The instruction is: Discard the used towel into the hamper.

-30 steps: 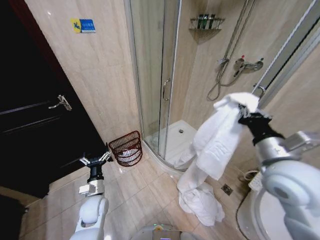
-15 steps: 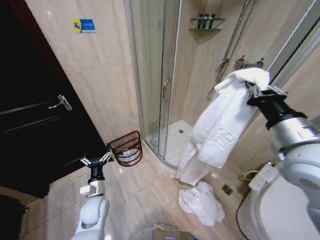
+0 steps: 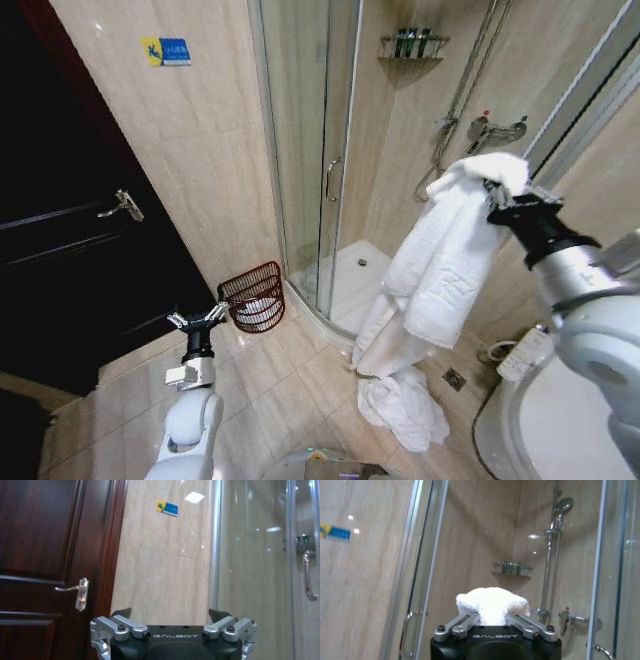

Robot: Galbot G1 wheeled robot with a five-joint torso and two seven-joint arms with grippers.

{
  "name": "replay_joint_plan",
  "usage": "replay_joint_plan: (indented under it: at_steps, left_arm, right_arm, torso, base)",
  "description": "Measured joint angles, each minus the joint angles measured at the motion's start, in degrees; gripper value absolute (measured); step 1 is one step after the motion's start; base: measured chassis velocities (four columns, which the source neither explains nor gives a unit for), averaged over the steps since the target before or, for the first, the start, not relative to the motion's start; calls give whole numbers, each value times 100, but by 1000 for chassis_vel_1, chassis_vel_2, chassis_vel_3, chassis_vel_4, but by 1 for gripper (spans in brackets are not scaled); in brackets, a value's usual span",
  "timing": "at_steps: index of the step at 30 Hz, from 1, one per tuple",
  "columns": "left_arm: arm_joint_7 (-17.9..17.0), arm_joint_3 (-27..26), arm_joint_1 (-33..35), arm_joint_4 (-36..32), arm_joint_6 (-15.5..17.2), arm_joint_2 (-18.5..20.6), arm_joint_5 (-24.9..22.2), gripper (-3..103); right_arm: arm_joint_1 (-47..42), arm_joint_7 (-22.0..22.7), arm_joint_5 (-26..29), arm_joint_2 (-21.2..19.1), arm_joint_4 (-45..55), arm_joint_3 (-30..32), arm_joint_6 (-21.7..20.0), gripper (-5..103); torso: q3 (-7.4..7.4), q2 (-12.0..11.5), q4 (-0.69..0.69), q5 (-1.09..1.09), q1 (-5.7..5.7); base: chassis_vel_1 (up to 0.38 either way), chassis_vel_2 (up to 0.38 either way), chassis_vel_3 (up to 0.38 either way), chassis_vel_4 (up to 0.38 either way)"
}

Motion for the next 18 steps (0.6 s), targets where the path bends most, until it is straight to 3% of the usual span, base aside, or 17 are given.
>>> replay_joint_plan:
  at_steps: [4,18]
  left_arm:
    - [14,61,17,-1,25,-3,-5,100]
    - [29,70,14,10,36,-18,55,100]
  right_arm:
    - [-114,-109,-253,44,0,-49,35,8]
    - [-183,-118,-328,100,1,-64,61,8]
  torso:
    - [0,0,-1,-1,0]
    - [0,0,0,-1,0]
  base:
    - [0,0,0,0]
    - [17,29,29,22]
